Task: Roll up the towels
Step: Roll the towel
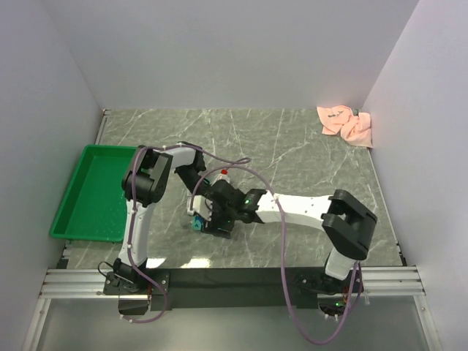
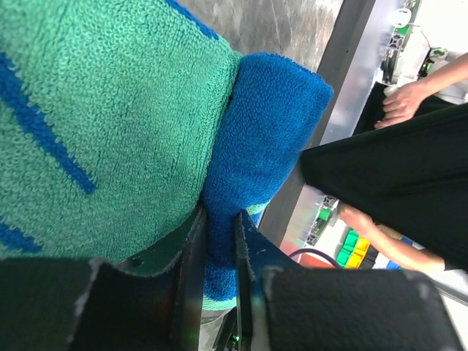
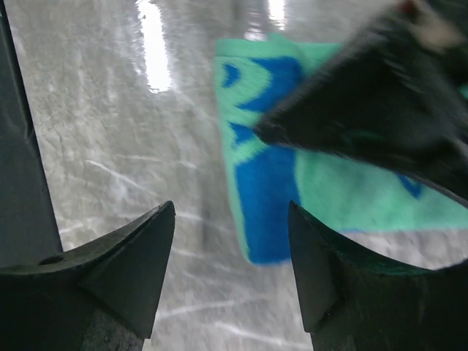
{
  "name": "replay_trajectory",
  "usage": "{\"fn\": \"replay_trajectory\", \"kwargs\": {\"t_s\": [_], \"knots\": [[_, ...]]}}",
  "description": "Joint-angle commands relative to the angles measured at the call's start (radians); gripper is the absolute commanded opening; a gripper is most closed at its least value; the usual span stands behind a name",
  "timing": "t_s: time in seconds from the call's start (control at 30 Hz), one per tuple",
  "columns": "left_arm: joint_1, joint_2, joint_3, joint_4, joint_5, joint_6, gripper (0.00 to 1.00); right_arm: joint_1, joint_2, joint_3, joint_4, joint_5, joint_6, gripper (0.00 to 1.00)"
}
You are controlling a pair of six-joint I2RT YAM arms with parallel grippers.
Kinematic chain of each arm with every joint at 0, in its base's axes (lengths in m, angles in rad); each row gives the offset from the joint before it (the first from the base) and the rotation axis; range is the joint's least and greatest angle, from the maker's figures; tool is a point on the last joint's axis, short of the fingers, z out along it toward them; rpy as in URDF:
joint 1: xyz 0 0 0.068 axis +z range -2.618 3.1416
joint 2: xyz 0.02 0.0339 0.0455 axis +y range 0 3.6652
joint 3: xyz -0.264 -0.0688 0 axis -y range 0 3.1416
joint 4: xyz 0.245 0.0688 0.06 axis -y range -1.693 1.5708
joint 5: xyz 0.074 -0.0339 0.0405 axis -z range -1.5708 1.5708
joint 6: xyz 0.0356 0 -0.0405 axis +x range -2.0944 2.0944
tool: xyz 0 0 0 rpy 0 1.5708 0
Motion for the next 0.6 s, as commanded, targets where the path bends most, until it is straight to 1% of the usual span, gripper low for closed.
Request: {"fn": "replay_trajectory", "kwargs": {"t_s": [0.0,0.07,0.1,0.27,0.3,0.33,0.37,0.4,0.43,0.47,0.53,0.57], "knots": [[0.008,0.055,0.017,0.218,-0.120,0.046,0.14,0.039,0.029,0.040,0.084,0.068,-0.060,0.69],[0.010,0.061,0.021,0.220,-0.122,0.043,0.14,0.057,0.069,0.025,0.101,0.089,-0.083,0.68],[0.011,0.063,0.024,0.221,-0.122,0.043,0.14,0.059,0.080,0.017,0.127,0.115,-0.091,0.65],[0.018,0.064,0.027,0.215,-0.119,0.049,0.15,0.066,0.157,-0.003,0.153,0.169,-0.114,0.55],[0.018,0.064,0.026,0.213,-0.119,0.050,0.15,0.066,0.169,-0.006,0.158,0.175,-0.120,0.51],[0.019,0.063,0.024,0.207,-0.119,0.053,0.16,0.066,0.175,-0.010,0.155,0.181,-0.128,0.47],[0.021,0.060,0.023,0.204,-0.117,0.058,0.17,0.066,0.183,-0.011,0.152,0.183,-0.132,0.40],[0.022,0.058,0.021,0.200,-0.116,0.061,0.17,0.066,0.189,-0.011,0.138,0.180,-0.135,0.23],[0.025,0.051,0.021,0.195,-0.114,0.064,0.17,0.066,0.189,-0.011,0.129,0.171,-0.142,0.13],[0.033,0.043,0.021,0.189,-0.105,0.069,0.18,0.065,0.189,-0.009,0.118,0.148,-0.140,0.00],[0.044,0.002,0.017,0.197,-0.099,0.060,0.17,0.056,0.177,-0.001,0.072,0.097,-0.135,0.00],[0.060,-0.018,0.014,0.221,-0.096,0.040,0.18,0.048,0.172,0.003,0.050,0.030,-0.128,0.00]]}}
